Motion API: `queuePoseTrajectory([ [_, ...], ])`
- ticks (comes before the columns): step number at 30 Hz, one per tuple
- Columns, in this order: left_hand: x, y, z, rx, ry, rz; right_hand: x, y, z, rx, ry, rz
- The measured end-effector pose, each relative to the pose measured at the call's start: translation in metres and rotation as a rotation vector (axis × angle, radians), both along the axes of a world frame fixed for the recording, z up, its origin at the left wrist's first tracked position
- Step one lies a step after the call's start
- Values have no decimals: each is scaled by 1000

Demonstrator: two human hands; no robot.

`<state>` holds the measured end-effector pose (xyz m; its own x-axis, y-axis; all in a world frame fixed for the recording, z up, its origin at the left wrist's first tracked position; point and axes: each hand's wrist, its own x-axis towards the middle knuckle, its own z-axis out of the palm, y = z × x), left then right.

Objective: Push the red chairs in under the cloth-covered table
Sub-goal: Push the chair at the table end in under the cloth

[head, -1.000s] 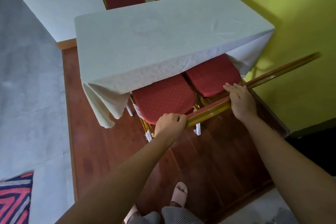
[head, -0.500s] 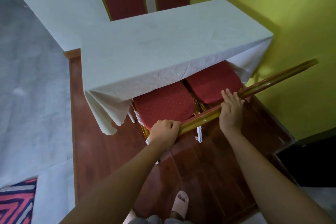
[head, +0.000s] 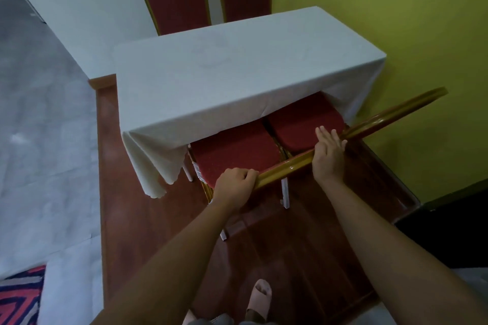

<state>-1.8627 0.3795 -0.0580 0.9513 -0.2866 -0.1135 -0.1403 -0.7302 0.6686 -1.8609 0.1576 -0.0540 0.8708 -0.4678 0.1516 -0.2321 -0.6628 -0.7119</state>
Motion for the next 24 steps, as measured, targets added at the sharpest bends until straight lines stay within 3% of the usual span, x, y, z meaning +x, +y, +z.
queuePoseTrajectory([
  [19, 14, 30, -12, 19, -141, -3, 7, 33, 3, 48, 6, -52],
  [24, 30, 27, -6, 19, -87, 46, 27, 28, 8, 8, 65, 18],
])
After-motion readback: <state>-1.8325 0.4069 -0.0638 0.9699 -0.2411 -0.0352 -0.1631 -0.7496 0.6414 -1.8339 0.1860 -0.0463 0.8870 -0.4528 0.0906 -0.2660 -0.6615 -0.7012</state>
